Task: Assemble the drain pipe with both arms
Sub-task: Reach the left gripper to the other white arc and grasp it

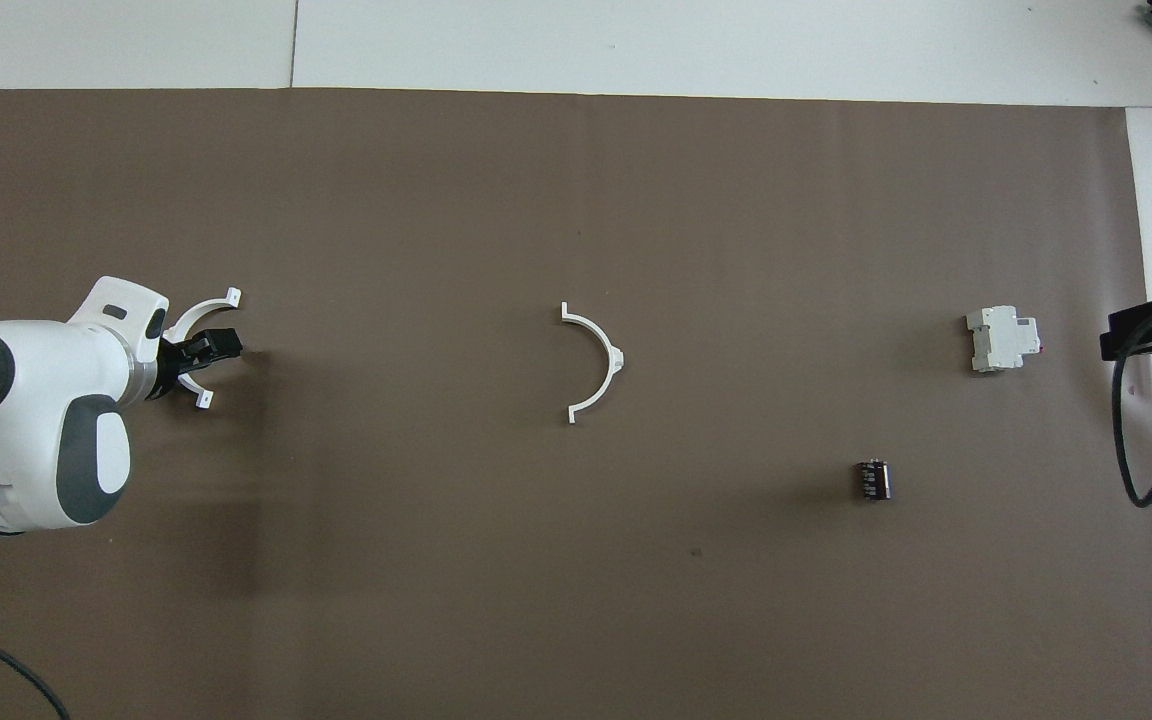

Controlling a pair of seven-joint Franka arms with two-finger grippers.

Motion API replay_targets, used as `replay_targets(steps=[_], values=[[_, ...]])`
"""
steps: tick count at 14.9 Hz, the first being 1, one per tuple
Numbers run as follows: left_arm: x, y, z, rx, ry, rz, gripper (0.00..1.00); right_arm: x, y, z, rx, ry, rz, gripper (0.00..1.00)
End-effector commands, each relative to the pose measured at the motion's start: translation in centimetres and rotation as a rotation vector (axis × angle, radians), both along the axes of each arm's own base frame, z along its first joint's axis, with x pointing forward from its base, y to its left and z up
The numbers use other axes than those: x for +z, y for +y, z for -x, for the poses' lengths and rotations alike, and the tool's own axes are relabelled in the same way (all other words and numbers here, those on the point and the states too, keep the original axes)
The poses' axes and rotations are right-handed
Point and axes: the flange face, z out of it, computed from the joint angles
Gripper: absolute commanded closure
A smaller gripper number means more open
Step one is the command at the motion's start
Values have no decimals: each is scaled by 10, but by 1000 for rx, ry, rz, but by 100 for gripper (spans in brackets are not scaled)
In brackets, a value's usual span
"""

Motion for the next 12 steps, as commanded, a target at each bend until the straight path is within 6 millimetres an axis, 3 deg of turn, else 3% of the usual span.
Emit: replay_targets(steps=[1,5,12], values=[[11,-1,-2,-47,17,-7,0,4,2,-2,26,6,-27,0],[13,13,0,-30,32,-11,0,2,2,-3,43,4,-6,0],[13,14,1,-27,38,-10,0,1,1,-3,40,-1,-8,0]])
